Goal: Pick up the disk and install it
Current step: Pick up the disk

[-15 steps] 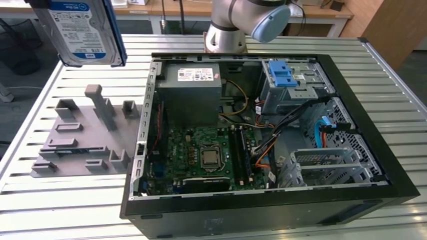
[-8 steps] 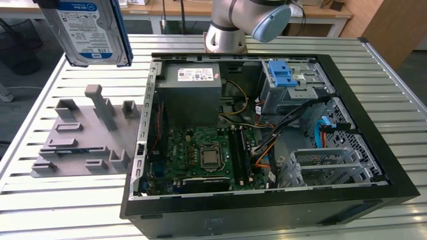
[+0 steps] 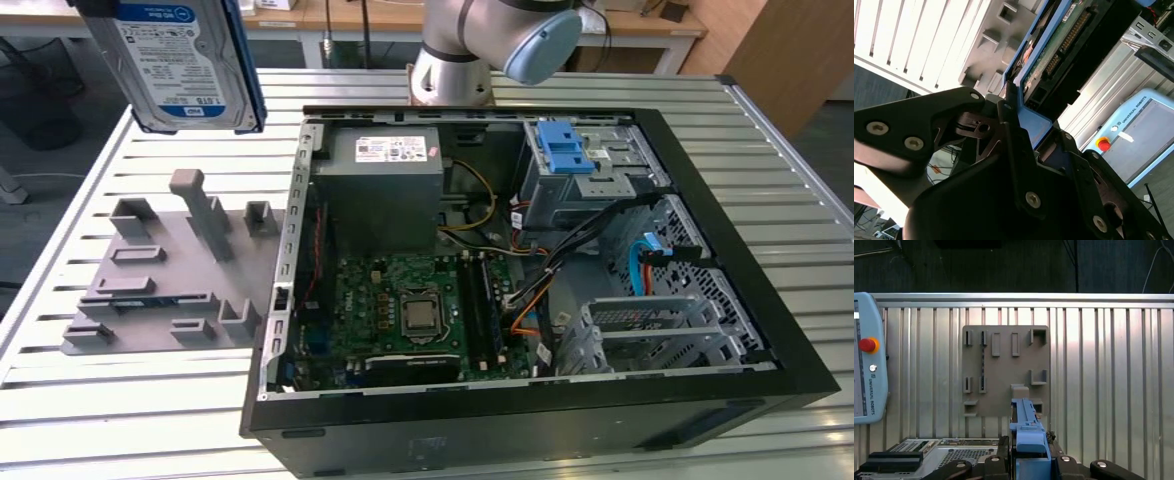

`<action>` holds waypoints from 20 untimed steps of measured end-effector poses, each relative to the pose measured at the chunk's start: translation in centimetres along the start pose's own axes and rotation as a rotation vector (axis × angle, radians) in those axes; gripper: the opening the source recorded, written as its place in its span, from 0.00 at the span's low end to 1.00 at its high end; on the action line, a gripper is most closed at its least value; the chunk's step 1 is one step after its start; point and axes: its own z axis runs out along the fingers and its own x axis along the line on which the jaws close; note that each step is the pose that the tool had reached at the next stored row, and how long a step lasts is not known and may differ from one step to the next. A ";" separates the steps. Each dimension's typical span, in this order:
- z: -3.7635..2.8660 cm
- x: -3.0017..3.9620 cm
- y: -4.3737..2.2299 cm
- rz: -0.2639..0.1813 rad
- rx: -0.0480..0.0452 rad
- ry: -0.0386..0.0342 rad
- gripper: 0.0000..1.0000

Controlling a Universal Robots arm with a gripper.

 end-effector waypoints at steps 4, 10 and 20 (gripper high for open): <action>-0.01 0.27 -0.31 0.000 0.0000 0.0000 0.36; -0.04 0.80 -1.14 0.000 0.0000 0.0000 0.36; -0.08 1.55 -2.95 0.000 -0.0005 0.0000 0.36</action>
